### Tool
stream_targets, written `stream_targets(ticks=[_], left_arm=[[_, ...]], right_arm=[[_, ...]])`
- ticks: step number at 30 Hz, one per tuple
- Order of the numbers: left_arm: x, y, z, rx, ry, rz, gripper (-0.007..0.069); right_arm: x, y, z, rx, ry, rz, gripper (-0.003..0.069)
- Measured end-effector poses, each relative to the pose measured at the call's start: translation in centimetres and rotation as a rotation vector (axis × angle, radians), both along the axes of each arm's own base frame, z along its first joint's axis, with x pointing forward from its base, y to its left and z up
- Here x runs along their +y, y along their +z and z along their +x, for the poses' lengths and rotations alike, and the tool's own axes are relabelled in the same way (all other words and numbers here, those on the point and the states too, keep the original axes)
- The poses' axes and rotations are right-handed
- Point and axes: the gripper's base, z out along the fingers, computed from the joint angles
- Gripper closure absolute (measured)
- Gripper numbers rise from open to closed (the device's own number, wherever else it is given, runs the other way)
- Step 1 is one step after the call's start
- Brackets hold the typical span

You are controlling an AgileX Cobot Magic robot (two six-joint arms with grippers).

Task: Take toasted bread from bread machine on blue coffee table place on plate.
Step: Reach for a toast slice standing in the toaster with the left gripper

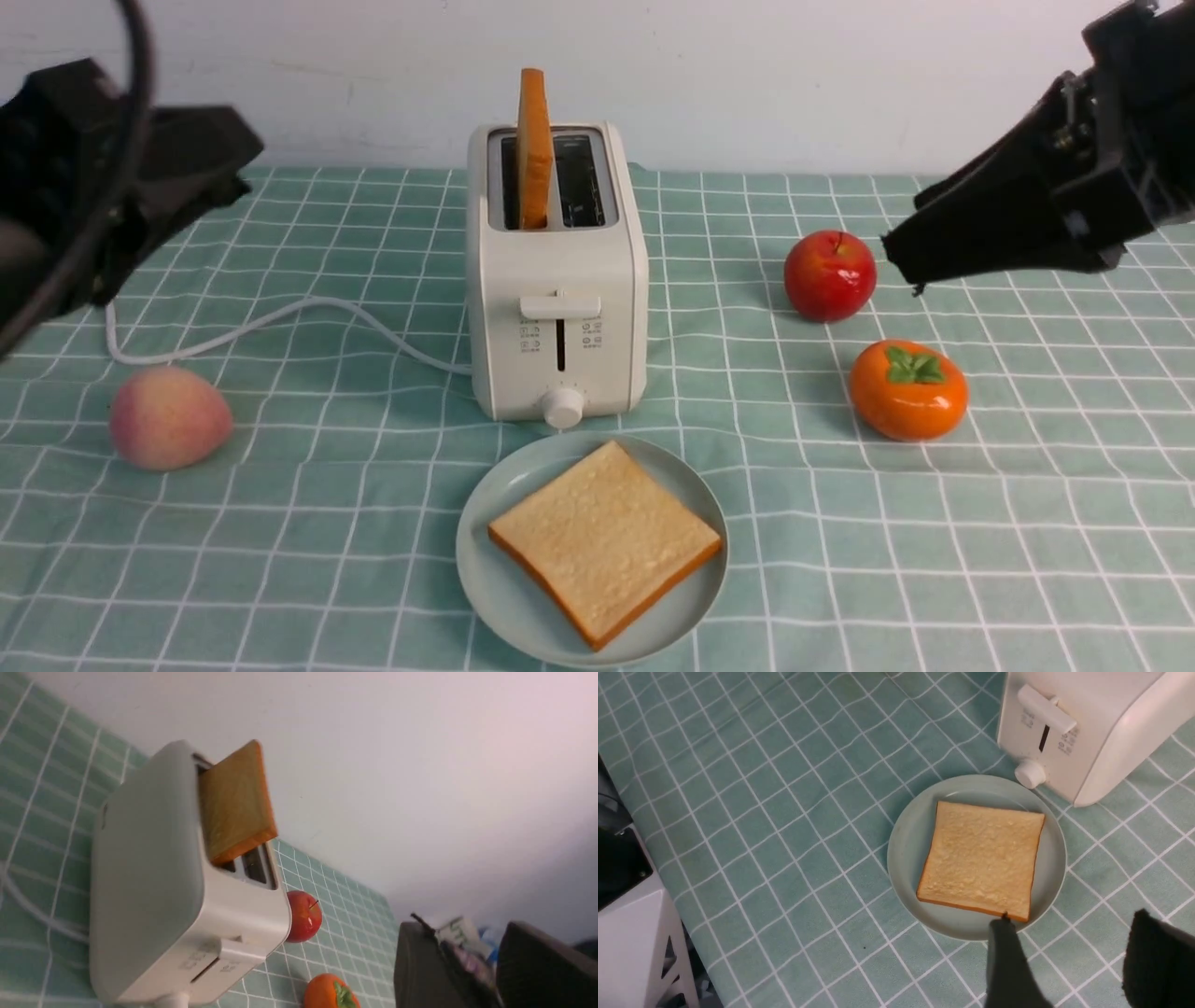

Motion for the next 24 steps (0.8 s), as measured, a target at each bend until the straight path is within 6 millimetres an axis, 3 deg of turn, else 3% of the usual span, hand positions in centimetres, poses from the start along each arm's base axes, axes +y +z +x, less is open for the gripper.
stream_targets(ticks=[7, 10, 15, 17, 24], left_arm=[[-1.6, 2.3, 4.5, -0.012, -0.122, 0.104, 0.0354], [-3.0, 2.7, 7.4, 0.01, -0.148, 0.146, 0.0334], [-7.4, 2.3, 10.3, -0.003, -0.245, 0.353, 0.0321], [-8.0, 2.2, 11.2, 0.031, -0.239, 0.338, 0.032], [-9.3, 0.8, 18.0, 0.254, -0.115, 0.313, 0.0307]], right_arm=[[-0.3, 0.8, -1.0, 0.007, -0.051, 0.033, 0.0319], [-0.4, 0.6, -1.2, 0.014, -0.05, 0.017, 0.0319], [-0.5, 0.6, -1.2, 0.02, -0.056, 0.013, 0.0319], [-0.5, 0.6, -1.2, 0.026, -0.062, 0.017, 0.0319], [-0.5, -0.2, -1.1, 0.091, -0.105, 0.026, 0.0319]])
